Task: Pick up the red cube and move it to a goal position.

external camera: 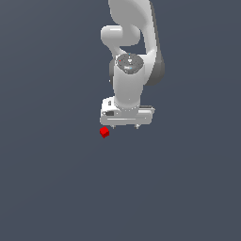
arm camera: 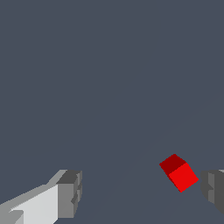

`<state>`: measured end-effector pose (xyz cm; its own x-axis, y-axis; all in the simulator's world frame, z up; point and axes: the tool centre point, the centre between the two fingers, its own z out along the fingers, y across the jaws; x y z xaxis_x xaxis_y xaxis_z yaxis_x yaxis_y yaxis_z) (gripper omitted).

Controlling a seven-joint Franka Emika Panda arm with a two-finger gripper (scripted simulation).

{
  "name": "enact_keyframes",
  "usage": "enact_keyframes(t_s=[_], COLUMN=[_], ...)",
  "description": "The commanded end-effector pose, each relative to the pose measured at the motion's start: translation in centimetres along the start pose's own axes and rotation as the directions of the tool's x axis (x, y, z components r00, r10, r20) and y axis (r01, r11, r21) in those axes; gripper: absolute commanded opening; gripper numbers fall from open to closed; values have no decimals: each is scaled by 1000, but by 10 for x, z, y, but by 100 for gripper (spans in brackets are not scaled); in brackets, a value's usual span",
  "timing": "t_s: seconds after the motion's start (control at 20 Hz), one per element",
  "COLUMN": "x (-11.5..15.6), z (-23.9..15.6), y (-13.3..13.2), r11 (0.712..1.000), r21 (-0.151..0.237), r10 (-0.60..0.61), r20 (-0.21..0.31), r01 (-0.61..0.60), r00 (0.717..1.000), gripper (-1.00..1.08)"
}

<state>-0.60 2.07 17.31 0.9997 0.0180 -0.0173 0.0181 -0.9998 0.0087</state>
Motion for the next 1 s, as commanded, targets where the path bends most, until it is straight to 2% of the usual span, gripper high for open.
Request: enact_keyframes(t_s=[0.0,0.45,0.95], x=[0,-8,-33], z=[0,11,49], y=[0,6,29], r11=[1000,999,981], r21=[0,0,1], r10=[0,-45,-195], r20=[0,-1,-6], r01=[0,45,195], r00=[1000,999,981], gripper=[100,100,100])
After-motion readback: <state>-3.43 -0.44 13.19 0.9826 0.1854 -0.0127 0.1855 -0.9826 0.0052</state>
